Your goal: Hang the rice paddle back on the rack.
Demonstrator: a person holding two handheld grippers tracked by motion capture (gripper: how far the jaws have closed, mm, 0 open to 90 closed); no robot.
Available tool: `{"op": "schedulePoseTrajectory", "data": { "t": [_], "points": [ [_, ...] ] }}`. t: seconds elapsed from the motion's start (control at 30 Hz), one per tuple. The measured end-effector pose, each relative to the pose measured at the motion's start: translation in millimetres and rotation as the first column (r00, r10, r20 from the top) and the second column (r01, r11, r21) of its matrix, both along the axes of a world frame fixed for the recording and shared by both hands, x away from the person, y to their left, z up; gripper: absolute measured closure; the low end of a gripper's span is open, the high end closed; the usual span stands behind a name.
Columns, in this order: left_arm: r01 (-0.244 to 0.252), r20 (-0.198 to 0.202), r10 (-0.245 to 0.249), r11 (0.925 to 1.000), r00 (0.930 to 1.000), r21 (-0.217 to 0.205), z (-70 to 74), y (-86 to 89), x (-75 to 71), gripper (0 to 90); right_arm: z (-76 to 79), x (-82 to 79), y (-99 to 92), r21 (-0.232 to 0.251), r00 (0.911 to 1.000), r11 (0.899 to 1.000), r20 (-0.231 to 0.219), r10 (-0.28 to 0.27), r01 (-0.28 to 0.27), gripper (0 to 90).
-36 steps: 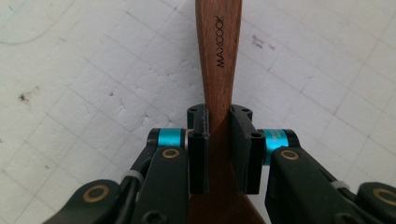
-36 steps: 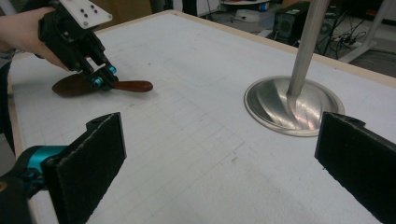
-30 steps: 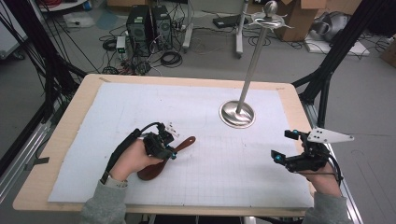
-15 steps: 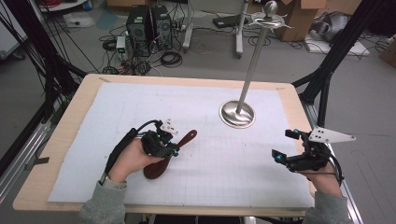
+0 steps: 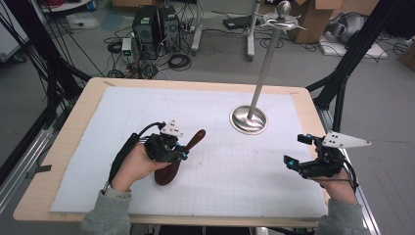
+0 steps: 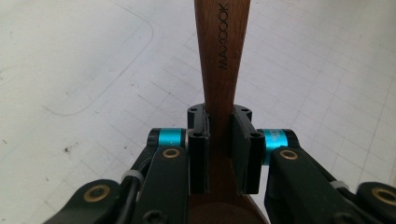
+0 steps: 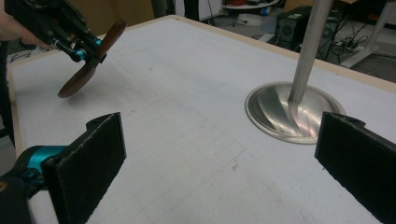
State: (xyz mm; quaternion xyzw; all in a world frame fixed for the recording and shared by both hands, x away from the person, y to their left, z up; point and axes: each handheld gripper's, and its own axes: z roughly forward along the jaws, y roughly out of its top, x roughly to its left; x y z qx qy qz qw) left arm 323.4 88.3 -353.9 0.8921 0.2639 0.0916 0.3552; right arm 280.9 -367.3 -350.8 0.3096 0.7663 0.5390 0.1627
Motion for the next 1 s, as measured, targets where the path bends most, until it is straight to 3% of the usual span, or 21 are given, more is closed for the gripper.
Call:
{"op": "schedulePoseTrajectory", "data": {
  "t": [0.1, 0.43, 0.67, 1.0],
  "points": [
    [-0.005, 0.006, 0.004, 0.9996, 1.0000, 0.028, 5.5, -3.6, 1.0, 77.9, 0.6, 1.1, 1.6, 0.002, 1.0000, 1.000, 0.003, 0.005, -0.005, 0.4],
    [0.022, 0.029, -0.023, 0.9990, 0.9993, 0.038, 24.3, -14.8, 9.7, 77.9, 2.0, 3.9, 2.0, 0.016, 0.9999, 1.000, 0.008, 0.010, -0.010, 0.4],
    [0.022, 0.032, -0.023, 0.9991, 0.9992, 0.036, 32.7, -22.5, 22.6, 77.8, 2.1, 4.2, 0.7, 0.019, 0.9998, 1.000, 0.004, 0.018, -0.018, 0.4],
    [0.016, 0.029, -0.016, 0.9998, 0.9995, -0.006, 43.4, -18.5, 37.6, 77.9, 2.0, 4.0, -0.9, 0.024, 0.9997, 0.999, 0.001, 0.024, -0.024, 0.4]
  ]
}}
